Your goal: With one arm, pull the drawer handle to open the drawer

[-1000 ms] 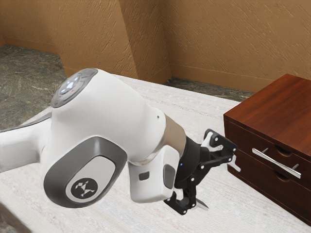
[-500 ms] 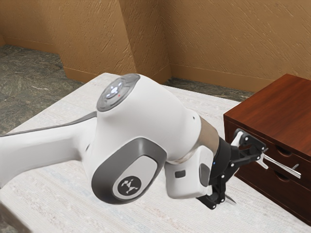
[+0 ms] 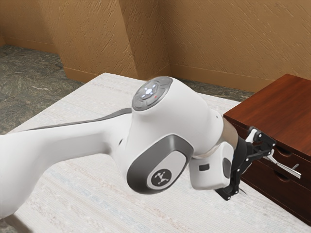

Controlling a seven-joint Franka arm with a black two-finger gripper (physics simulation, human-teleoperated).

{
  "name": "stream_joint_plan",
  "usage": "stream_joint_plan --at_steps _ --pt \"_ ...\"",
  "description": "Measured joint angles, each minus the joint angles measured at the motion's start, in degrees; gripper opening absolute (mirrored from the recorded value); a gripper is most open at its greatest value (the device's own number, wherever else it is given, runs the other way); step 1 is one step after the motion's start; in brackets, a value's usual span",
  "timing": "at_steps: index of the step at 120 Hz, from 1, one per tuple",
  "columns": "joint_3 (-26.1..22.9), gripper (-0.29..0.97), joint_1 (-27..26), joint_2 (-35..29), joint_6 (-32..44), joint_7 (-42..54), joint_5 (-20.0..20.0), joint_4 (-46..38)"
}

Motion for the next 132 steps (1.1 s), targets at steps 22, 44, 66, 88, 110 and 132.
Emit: stream_joint_plan --at_steps 22,44,66,88,110,132 --pt "1.1 0.68 -0.8 2.1 0.1 -0.3 0.6 2.1" --pt "1.4 0.69 0.0 3.9 0.3 -0.6 0.8 2.3" --pt "1.5 0.68 -0.1 4.8 0.7 -0.8 0.8 3.3" --pt "1.5 0.68 -0.1 5.8 0.8 -0.9 0.8 3.6" --pt "1.5 0.68 -0.1 6.0 0.9 -1.1 0.8 3.5" --pt "1.9 0.68 -0.1 5.0 0.8 -1.4 0.8 2.9"
